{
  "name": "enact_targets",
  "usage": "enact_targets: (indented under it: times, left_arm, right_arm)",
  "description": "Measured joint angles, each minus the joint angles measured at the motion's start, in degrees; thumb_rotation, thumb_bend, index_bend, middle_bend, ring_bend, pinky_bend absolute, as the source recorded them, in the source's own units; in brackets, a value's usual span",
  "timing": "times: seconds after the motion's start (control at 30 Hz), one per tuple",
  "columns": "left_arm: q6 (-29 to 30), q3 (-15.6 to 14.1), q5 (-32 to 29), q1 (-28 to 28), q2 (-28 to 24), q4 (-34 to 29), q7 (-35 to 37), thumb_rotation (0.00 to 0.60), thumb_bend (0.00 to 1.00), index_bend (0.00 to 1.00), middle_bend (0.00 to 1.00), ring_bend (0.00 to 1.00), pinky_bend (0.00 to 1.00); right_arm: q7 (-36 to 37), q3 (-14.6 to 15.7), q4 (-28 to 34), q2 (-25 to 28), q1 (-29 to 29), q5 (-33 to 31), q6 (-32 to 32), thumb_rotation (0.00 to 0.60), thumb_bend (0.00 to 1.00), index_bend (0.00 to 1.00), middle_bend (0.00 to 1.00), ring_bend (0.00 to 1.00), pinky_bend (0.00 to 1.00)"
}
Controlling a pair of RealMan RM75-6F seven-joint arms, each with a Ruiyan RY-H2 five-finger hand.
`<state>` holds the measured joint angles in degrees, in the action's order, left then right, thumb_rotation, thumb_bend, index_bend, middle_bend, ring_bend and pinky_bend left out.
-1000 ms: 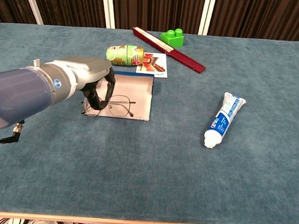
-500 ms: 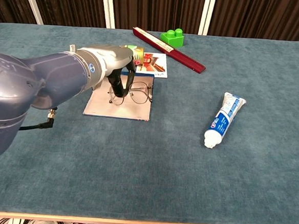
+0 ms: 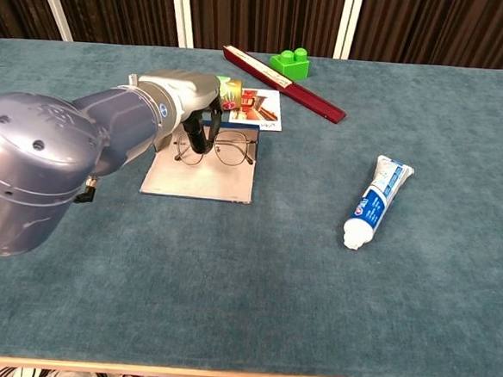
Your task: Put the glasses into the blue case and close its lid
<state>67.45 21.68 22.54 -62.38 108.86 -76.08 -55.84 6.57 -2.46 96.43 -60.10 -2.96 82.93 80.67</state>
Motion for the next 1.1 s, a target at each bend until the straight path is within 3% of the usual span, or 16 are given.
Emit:
enact_targets:
  times: [0.93,1.1]
  left_arm:
    - [-5.24,3.49,-2.13,-2.91,6.75,16.65,1.14,0.6,0.42,0.59,0.0,0.0,0.0]
    - [-5.75,4.13,-2.3,-3.3,7.63,18.47,1.09,0.6,0.4,0.47,0.0,0.0,0.0]
  right_arm:
    - [0.3,-0.11,0.19,0.24,-0.13,-0.44,-0.44,0.6,0.1,0.0,0.0,0.03,0.18]
    - [0.29,-0.11,0.18,0.28,-0.18,-0.54,-0.63,0.6,0.11,0.0,0.0,0.03,0.18]
